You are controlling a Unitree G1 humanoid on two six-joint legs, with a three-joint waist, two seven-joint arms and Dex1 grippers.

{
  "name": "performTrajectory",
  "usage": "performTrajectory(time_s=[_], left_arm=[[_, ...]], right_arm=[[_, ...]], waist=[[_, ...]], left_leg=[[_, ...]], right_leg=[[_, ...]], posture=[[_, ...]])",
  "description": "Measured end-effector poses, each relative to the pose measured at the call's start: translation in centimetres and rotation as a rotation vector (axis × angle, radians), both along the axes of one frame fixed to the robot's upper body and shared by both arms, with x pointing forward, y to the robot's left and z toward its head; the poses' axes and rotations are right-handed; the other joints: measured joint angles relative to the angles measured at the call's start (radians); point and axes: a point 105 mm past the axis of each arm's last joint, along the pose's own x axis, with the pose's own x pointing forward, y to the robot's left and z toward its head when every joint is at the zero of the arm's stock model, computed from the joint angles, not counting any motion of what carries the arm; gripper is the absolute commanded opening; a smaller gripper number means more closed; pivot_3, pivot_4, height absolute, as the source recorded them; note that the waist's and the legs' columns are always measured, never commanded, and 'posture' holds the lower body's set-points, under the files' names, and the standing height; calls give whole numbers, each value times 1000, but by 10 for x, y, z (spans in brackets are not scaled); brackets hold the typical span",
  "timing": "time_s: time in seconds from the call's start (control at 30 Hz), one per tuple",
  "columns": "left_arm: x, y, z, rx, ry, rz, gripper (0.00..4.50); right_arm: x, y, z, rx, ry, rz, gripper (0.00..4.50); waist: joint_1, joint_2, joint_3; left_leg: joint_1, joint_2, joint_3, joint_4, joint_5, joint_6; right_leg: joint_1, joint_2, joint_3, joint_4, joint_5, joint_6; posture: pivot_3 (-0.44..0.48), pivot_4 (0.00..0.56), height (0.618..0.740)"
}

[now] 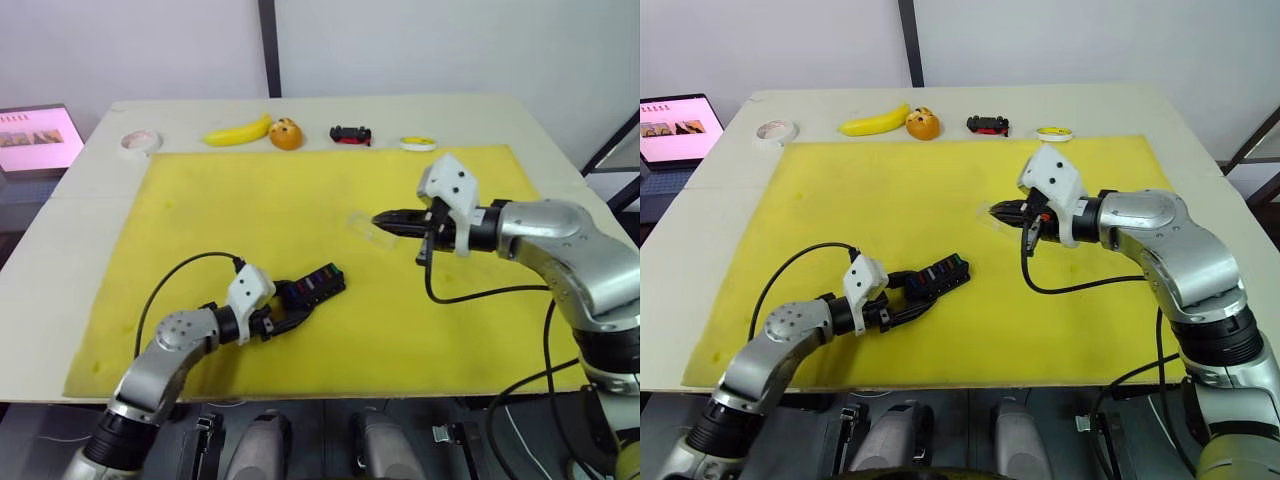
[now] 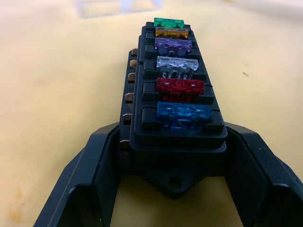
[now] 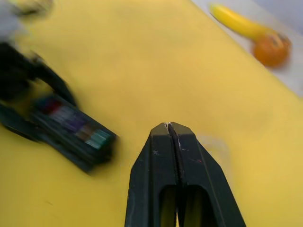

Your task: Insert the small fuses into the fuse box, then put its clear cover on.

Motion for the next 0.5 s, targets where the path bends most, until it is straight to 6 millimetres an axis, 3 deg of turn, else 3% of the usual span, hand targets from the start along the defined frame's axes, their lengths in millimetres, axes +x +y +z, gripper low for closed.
performTrajectory(time_s=[0.2, 0.5], left_arm=[[1, 15, 5, 67, 7, -197, 2550], [5, 15, 6, 87, -6, -315, 2550]], right_arm=[[22, -22, -32, -64, 33, -38, 4387], [45, -15, -58, -32, 175, -19, 4455]], waist=[[0, 0, 0], [-1, 0, 1]], left_leg=[[-1, 0, 1, 0, 0, 0], [-2, 0, 1, 0, 0, 0]], right_leg=[[-1, 0, 0, 0, 0, 0], [-2, 0, 0, 0, 0, 0]], posture=[[0, 150, 740], [0, 150, 740]])
